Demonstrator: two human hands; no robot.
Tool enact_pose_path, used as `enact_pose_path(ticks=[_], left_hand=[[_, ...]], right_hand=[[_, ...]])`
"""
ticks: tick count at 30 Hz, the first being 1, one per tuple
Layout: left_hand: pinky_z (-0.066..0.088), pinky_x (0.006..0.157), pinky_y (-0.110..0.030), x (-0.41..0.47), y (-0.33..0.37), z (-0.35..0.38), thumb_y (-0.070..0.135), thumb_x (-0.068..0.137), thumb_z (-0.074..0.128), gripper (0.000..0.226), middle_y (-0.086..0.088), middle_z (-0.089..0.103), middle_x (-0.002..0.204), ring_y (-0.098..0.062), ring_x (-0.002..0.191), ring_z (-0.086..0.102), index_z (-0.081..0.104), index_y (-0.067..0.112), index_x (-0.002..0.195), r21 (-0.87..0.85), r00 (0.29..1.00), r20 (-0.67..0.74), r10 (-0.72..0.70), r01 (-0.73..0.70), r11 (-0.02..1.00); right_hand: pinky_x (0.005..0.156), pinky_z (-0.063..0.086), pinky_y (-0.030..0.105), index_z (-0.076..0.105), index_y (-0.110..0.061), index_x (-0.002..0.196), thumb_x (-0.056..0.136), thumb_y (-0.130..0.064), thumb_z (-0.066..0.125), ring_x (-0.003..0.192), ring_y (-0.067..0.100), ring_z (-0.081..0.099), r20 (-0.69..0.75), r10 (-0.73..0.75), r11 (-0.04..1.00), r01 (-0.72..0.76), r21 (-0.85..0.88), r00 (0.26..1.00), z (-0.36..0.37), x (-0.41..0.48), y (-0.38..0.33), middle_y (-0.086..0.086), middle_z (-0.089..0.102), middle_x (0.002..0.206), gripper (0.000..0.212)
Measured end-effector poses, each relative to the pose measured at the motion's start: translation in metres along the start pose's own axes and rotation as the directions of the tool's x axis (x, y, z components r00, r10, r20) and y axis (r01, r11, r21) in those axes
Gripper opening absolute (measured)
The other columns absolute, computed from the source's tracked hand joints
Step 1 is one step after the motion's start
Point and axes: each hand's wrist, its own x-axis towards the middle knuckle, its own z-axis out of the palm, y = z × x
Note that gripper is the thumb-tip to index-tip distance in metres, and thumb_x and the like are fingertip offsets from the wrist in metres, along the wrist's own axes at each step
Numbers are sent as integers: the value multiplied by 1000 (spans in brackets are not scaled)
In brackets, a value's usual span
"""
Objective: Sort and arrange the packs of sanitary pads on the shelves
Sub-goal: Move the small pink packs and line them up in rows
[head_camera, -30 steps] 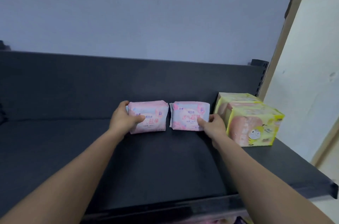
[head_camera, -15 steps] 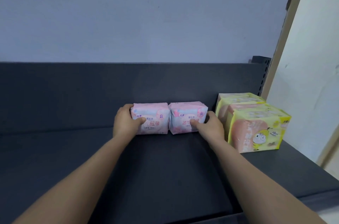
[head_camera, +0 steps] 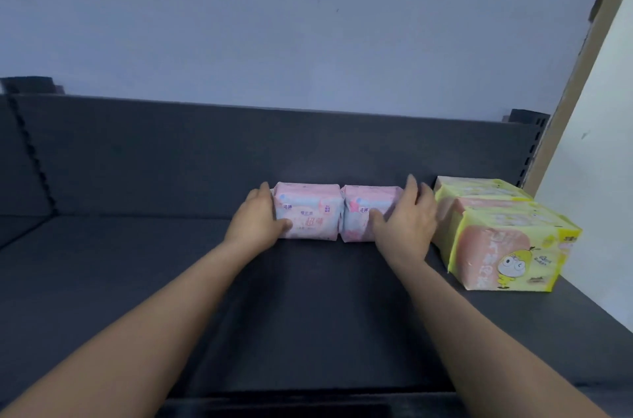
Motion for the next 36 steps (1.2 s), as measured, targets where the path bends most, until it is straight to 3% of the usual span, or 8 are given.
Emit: enact_pose_path(ticks=[3,6,15,19,26,32,36], left_hand=[[43,82,-35,-15,-8,-23,29,81,72,48,-8,51,111,-29,110,52,48,6,114,146,999,-21,33,-29,989],[44,93,-40,-37,-20,-49,32,84,69,45,-8,54,118,-28,116,50,50,8,118,294,997,-58,40,-22,955],[42,100,-41,-150,-71,-136,41,89,63,58,-10,50,133,-29,125,45,47,8,134,589,968,-192,-164,247,770],[40,100,-40,-214,-94,-176,43,90,61,58,-9,49,133,-28,126,45,45,10,136,618,921,-279,-271,389,684],[42,90,-38,-340,-135,-244,39,90,59,47,-6,52,122,-27,119,48,48,12,127,622,792,-417,-446,606,495],[43,97,-40,-444,-173,-297,41,89,60,55,-7,50,132,-27,125,44,46,12,133,550,659,-523,-540,745,377],[43,91,-39,-508,-202,-335,41,90,60,50,-7,50,131,-28,123,44,47,12,130,504,578,-572,-582,807,307]], right_hand=[[107,27,44,45,-5,140,77,-20,75,134,37,37,-28,-229,970,231,81,973,-2,-10,-26,20,42,142,71],[104,29,40,48,-9,138,81,-23,70,131,32,37,115,-402,912,385,143,909,-3,-24,-55,13,46,139,63],[99,38,39,47,-18,134,89,-45,61,125,28,43,455,-680,699,696,165,575,7,-114,-142,7,51,132,54],[98,37,39,45,-18,135,90,-47,59,125,27,41,515,-761,593,745,304,395,4,-160,-188,7,49,133,55],[96,38,39,47,-19,132,89,-46,60,123,28,43,440,-884,388,769,507,156,-18,-268,-272,7,51,129,52],[96,38,36,46,-19,132,87,-46,62,124,28,43,384,-923,257,753,605,6,-33,-374,-333,7,50,132,54],[101,37,39,48,-19,133,87,-44,63,129,30,40,350,-934,198,708,678,-74,-46,-447,-377,9,48,137,55]])
